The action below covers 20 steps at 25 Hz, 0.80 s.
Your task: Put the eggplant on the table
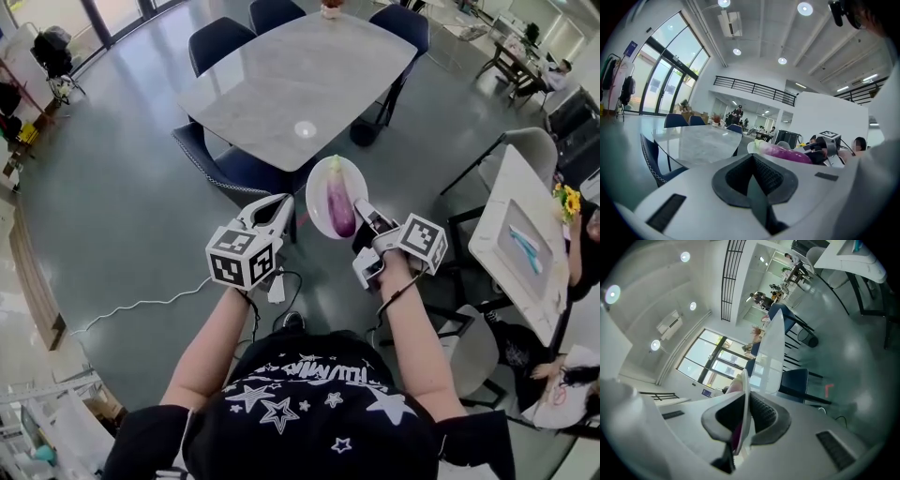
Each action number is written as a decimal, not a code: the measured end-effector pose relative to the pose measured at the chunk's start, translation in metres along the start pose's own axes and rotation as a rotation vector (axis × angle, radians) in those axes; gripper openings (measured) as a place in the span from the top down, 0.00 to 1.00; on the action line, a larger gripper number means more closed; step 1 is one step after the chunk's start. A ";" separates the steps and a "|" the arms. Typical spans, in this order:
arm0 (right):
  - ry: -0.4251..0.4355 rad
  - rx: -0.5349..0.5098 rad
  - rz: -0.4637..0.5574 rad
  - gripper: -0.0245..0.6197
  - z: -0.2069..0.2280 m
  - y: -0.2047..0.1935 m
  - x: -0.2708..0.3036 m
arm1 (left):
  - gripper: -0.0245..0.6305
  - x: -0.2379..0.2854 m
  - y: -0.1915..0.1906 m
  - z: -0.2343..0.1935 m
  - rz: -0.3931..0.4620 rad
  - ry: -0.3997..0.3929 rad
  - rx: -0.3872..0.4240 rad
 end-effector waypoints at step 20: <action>0.005 0.012 -0.048 0.91 0.004 0.072 0.117 | 0.95 0.065 0.045 -0.092 0.008 0.061 -0.045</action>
Point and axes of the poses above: the fingertips, and each gripper's own axes: x forward along the fingers, z to its right, y out of its top, the point moved 5 cm from there along -x, backward along the fingers, and after that the axes turned 5 degrees about -z, right-handed, at the moved point
